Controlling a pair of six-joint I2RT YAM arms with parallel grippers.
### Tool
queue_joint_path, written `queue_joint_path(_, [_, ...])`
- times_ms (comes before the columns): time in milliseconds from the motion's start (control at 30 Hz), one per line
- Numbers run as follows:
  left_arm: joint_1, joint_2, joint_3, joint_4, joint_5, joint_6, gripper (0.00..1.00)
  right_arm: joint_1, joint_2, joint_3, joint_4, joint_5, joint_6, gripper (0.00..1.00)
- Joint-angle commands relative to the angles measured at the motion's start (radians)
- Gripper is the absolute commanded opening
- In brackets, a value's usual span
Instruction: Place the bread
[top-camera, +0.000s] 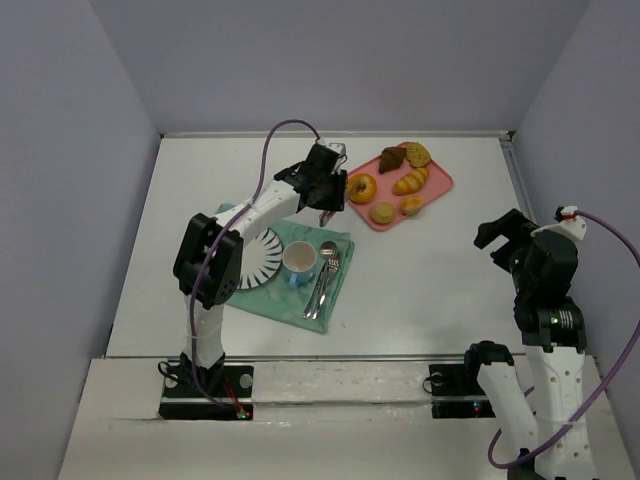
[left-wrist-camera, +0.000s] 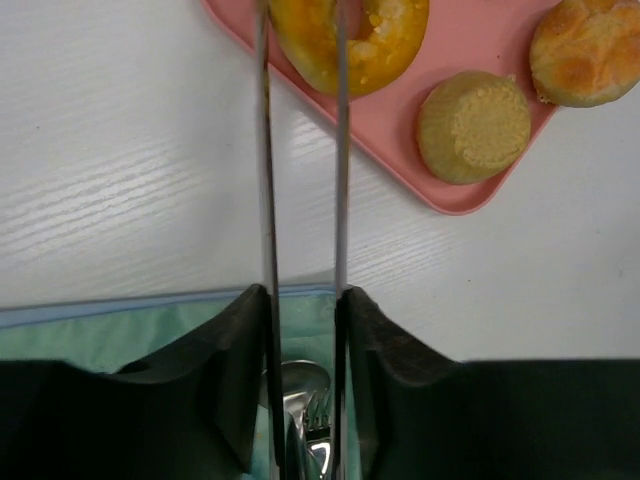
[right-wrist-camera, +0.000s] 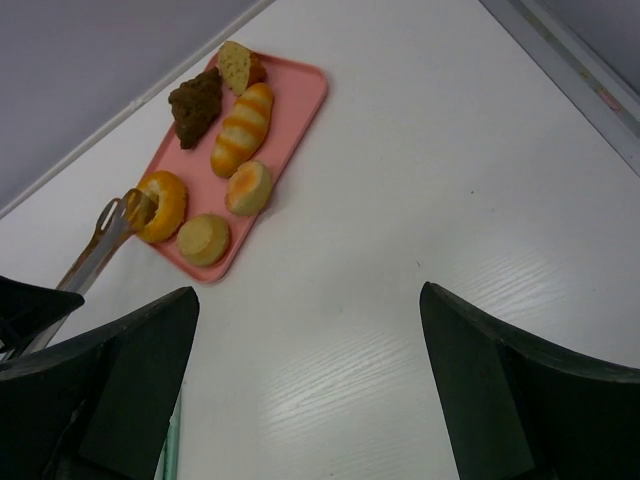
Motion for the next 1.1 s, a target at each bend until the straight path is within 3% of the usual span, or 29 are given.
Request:
queue_joint_path(0, [0.004, -0.006, 0.050, -0.006, 0.030, -0.021, 0.37, -0.003, -0.004, -0.003, 0.055, 0.023, 0.005, 0.98])
queue_joint_path(100, [0.004, -0.011, 0.066, -0.003, 0.033, -0.034, 0.21, -0.003, -0.005, -0.005, 0.056, 0.023, 0.006, 0.98])
queue_joint_path(200, [0.004, -0.020, 0.094, -0.011, 0.027, -0.034, 0.12, -0.003, -0.007, -0.007, 0.056, 0.023, 0.008, 0.98])
queue_joint_path(467, [0.006, -0.152, 0.128, -0.014, -0.050, -0.008, 0.09, -0.003, -0.007, -0.011, 0.058, 0.013, 0.009, 0.98])
queue_joint_path(600, [0.016, -0.326, -0.006, -0.003, -0.167, -0.029, 0.09, -0.003, -0.007, -0.013, 0.061, -0.003, 0.009, 0.98])
queue_joint_path(800, [0.107, -0.577, -0.257, -0.090, -0.392, -0.216, 0.09, -0.003, -0.001, -0.016, 0.067, -0.016, 0.008, 0.98])
queue_joint_path(900, [0.150, -0.745, -0.444, -0.187, -0.443, -0.330, 0.11, -0.003, 0.008, -0.019, 0.072, -0.029, 0.008, 0.98])
queue_joint_path(1067, [0.174, -0.874, -0.577, -0.325, -0.466, -0.465, 0.14, -0.003, 0.027, -0.013, 0.075, -0.052, 0.003, 0.98])
